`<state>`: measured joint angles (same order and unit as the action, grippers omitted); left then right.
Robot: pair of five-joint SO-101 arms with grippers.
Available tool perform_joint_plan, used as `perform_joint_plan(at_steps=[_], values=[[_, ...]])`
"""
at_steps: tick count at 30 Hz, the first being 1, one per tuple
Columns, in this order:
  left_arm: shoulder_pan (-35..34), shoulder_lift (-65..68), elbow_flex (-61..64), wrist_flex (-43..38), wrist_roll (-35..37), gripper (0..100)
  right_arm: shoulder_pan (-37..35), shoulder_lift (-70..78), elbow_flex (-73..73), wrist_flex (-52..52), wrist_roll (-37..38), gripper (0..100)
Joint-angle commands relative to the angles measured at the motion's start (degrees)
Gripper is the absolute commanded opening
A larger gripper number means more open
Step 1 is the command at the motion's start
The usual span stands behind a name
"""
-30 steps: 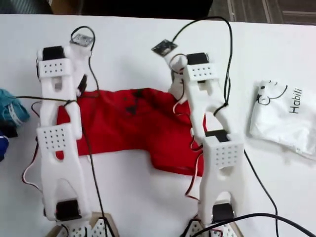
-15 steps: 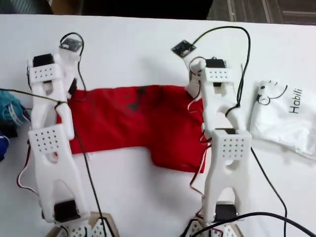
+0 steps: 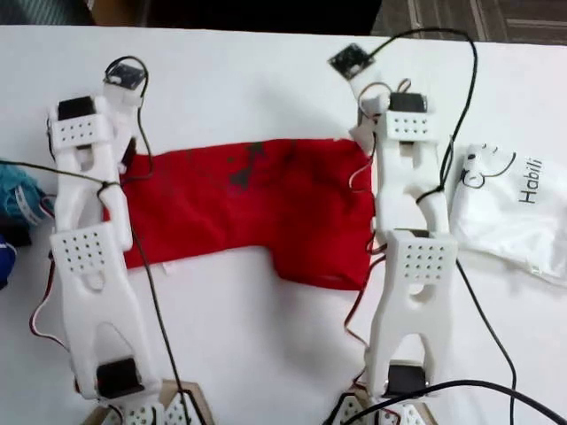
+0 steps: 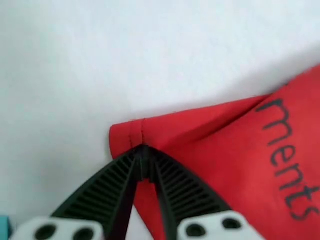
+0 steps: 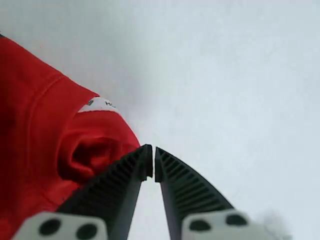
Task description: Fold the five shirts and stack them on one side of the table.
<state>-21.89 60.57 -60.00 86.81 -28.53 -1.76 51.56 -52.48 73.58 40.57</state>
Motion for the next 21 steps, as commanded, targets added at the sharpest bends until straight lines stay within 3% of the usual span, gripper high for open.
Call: perform_joint_plan(at_steps=[1, 7, 13, 21], values=[[-0.4, -2.1, -10.4, 6.2, 0.1, 3, -0.6, -0.9, -8.5, 7.9, -0.1, 2.1], [4.4, -2.2, -22.2, 15.7, 0.4, 3, -6.6, -0.4, -16.4, 19.0, -0.2, 2.1], [8.3, -1.6, -12.8, 15.4, 2.1, 3, -11.0, 0.6, -11.7, 15.1, -0.2, 2.1], [8.2, -1.6, 2.4, 11.3, 2.1, 3, -7.0, 11.4, -10.9, 6.0, 0.4, 2.1]])
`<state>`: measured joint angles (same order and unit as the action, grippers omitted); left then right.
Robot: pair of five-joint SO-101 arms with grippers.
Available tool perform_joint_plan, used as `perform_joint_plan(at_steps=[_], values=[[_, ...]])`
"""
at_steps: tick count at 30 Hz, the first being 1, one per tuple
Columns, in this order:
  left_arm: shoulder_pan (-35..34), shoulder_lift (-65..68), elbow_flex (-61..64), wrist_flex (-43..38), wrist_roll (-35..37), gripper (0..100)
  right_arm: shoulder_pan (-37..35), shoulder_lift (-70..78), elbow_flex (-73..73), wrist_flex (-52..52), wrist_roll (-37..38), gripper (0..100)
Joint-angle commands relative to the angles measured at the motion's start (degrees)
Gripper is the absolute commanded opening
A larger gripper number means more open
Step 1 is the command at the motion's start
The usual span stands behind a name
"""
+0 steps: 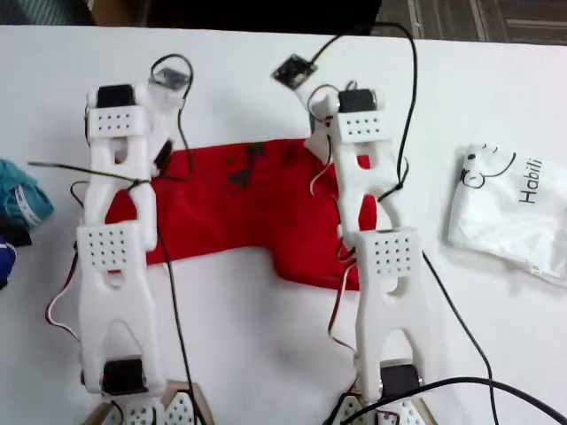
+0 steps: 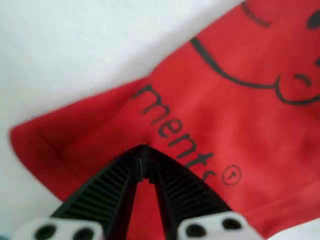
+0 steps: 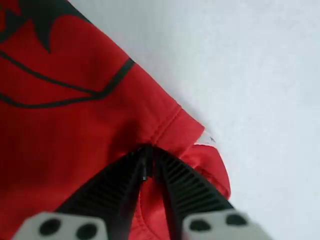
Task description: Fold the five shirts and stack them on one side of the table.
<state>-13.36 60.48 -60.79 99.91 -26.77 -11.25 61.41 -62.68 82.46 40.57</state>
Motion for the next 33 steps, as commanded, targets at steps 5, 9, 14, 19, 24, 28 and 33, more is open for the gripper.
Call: perform_joint_plan(at_steps=[5, 9, 14, 19, 24, 28, 33], values=[[-2.7, -1.5, 10.9, -8.5, 2.8, 3, 7.1, 4.0, -0.7, -8.4, 0.1, 2.1], [-3.1, -1.6, 11.0, -9.0, 5.5, 3, 8.2, 3.8, -0.7, -9.7, 0.3, 2.1], [-3.2, -1.6, 11.2, -9.3, 7.7, 3, 9.7, 4.2, -4.2, -10.9, 0.3, 2.1], [-3.2, -1.5, 11.3, -9.4, 8.0, 3, 10.8, 3.2, -12.7, -6.9, 0.0, 2.1], [-3.2, -1.5, 11.3, -9.4, 8.0, 3, 10.2, 3.8, -16.6, -6.5, 0.1, 2.1], [-3.2, -1.5, 11.3, -9.4, 8.0, 3, 8.2, 5.8, -16.0, -6.2, 0.1, 2.1], [-3.2, -1.5, 11.3, -9.4, 8.0, 3, 6.8, 9.5, -16.5, -7.1, 0.3, 2.1]])
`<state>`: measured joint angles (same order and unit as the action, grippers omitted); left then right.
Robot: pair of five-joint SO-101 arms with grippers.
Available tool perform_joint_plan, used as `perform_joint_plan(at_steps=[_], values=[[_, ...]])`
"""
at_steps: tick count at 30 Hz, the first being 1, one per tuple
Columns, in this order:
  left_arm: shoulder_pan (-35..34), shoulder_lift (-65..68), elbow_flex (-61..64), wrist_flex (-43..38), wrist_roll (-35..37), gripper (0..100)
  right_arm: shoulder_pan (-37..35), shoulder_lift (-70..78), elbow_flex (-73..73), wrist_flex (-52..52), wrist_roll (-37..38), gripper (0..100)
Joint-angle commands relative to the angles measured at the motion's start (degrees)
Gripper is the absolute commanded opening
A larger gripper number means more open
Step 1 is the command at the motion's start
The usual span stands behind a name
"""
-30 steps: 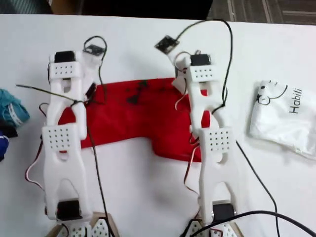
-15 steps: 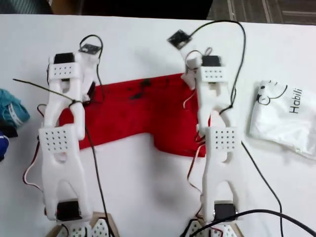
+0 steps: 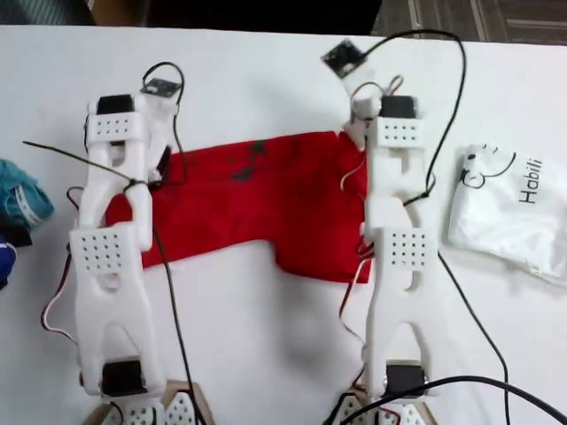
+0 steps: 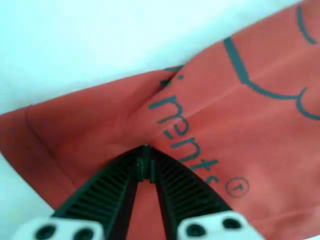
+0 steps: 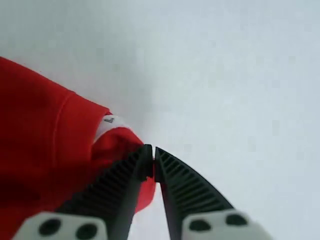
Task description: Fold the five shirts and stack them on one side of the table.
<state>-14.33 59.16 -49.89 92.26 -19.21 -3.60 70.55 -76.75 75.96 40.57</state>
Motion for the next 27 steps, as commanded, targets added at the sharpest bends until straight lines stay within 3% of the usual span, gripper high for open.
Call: perform_joint_plan(at_steps=[1, 15, 27], values=[[-2.2, -0.2, 0.4, -1.8, 0.4, 3, -0.9, 1.0, -2.5, -1.4, 0.3, 2.1], [-2.2, -0.2, 0.4, -1.8, 0.4, 3, 0.3, 8.6, -2.5, -25.4, 0.4, 2.0], [-2.2, -0.2, 0.4, -1.8, 0.4, 3, 6.9, 9.1, -2.0, -26.0, 0.4, 2.0]])
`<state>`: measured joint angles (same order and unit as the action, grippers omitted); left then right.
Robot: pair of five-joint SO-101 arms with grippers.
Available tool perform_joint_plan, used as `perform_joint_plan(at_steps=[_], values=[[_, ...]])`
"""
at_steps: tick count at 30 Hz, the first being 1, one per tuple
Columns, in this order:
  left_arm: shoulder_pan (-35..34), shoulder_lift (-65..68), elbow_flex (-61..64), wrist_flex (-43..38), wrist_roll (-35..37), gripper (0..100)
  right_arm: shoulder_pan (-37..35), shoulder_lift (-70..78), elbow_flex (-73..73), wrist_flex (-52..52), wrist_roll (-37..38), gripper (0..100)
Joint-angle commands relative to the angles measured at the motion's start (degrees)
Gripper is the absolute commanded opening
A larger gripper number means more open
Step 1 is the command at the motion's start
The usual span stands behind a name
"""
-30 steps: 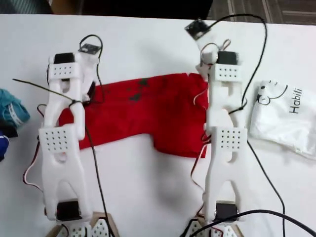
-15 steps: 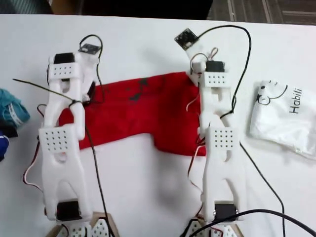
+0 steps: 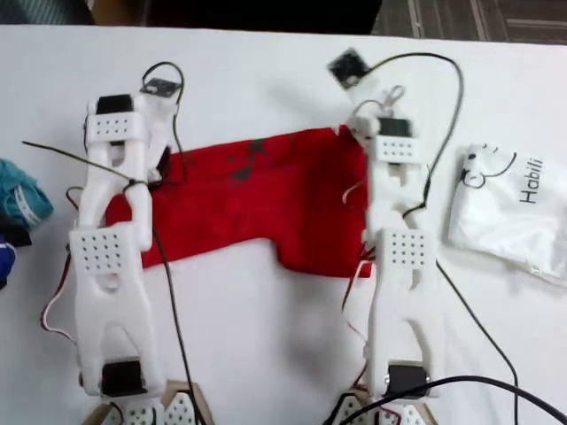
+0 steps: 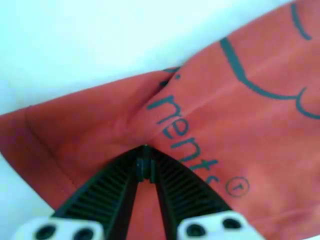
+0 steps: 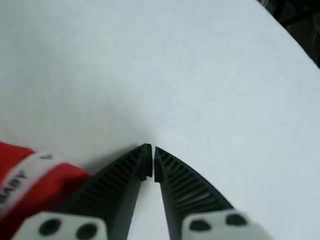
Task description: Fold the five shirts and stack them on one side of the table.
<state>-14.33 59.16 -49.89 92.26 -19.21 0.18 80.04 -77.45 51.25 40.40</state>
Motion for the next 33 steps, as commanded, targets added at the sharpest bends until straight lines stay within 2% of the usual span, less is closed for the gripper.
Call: perform_joint_plan(at_steps=[1, 8, 15, 19, 26, 33], values=[[-2.2, -0.2, 0.4, -1.8, 0.4, 3, 3.4, -0.4, -1.3, -1.3, 0.6, 2.0], [-2.2, -0.2, 0.4, -1.8, 0.4, 3, 4.2, -1.3, -2.4, 1.9, 0.6, 2.0], [-2.2, -0.2, 0.4, -1.8, 0.4, 3, -1.5, -5.1, -9.9, 14.5, 0.5, 2.1], [-2.2, -0.2, 0.4, -1.8, 0.4, 3, -3.4, -5.1, -11.6, 18.1, 0.2, 2.1], [-2.2, -0.2, 0.4, -1.8, 0.4, 3, -3.9, -3.4, -11.3, 19.5, 0.5, 2.1], [-2.2, -0.2, 0.4, -1.8, 0.4, 3, 1.0, 3.4, -11.8, 17.2, 1.1, 2.1]])
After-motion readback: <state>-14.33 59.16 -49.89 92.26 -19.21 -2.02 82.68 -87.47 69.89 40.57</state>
